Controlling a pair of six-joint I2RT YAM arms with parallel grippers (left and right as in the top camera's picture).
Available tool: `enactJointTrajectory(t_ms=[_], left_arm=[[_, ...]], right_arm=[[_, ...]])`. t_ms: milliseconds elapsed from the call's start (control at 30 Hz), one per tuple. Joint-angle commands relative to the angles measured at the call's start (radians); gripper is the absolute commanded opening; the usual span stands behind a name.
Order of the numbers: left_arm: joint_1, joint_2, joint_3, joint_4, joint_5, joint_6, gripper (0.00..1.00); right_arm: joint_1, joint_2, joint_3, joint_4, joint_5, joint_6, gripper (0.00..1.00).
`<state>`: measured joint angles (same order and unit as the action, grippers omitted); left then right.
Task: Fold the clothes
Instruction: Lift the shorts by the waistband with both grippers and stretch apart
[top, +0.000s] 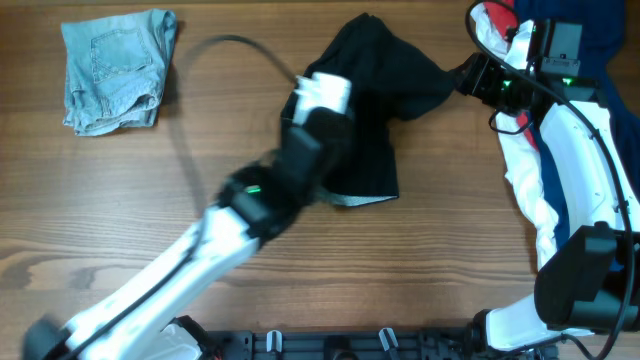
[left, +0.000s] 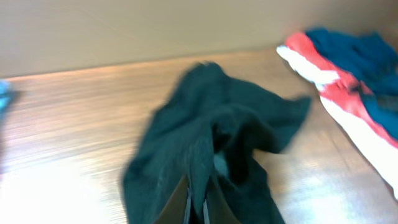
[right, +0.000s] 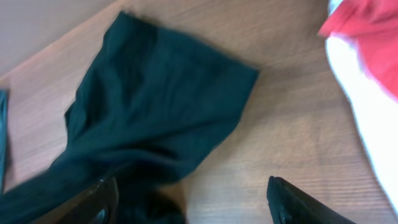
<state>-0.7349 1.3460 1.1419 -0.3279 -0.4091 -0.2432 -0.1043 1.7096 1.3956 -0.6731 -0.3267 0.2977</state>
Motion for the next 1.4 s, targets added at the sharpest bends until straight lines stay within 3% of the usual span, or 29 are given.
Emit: enactJointTrajectory(t_ms=[0,200,400,700,800,900,1067,1133,1167,1267,1367], left_arm=[[0.121,-0.095,0.008,-0.064,-0.014,-0.035,0.04],[0.183,-0.034,0.008,-0.114,0.053,-0.084,0.04],[0.183,-0.027,0.008,-0.111,0.052,-0.084,0.04],[0.198,-0.027,0.008,-0.111,0.049,-0.113,0.04],[0.199,-0.027,0.008,-0.115,0.048,-0.113,0.04],[0.229,-0.043,0.008,-0.114,0.011,-0.113,0.04],[0.383,-0.185,0.008,-0.111,0.012,-0.113,0.04],[0.422,-0.268,0.008,-0.103,0.011,-0.104,0.04],[0.434,-0.335,0.008,-0.103,0.011,-0.102,0.04],[0.434,-0.496,0.008,-0.079,0.011,-0.102,0.04],[0.434,-0.615,0.008,-0.005,0.011,-0.102,0.04]], right_arm=[[0.061,0.009,-0.019,-0.077,-0.074,-0.058,0.74],[0.286,0.010,-0.190,-0.068,-0.028,-0.076,0.74],[0.510,0.011,-0.371,0.007,0.140,0.153,0.72],[0.629,0.016,-0.571,0.213,0.144,0.401,0.47],[0.629,0.018,-0.598,0.262,0.152,0.425,0.04],[0.597,-0.029,-0.592,0.314,0.155,0.429,0.04],[0.410,-0.330,-0.462,0.217,0.127,0.106,0.04],[0.351,-0.406,-0.292,0.089,0.129,-0.007,0.05],[0.320,-0.428,-0.118,-0.027,0.157,-0.064,0.04],[0.289,-0.431,0.227,-0.199,0.273,-0.132,0.08],[0.283,-0.431,0.444,-0.277,0.353,-0.166,0.07]])
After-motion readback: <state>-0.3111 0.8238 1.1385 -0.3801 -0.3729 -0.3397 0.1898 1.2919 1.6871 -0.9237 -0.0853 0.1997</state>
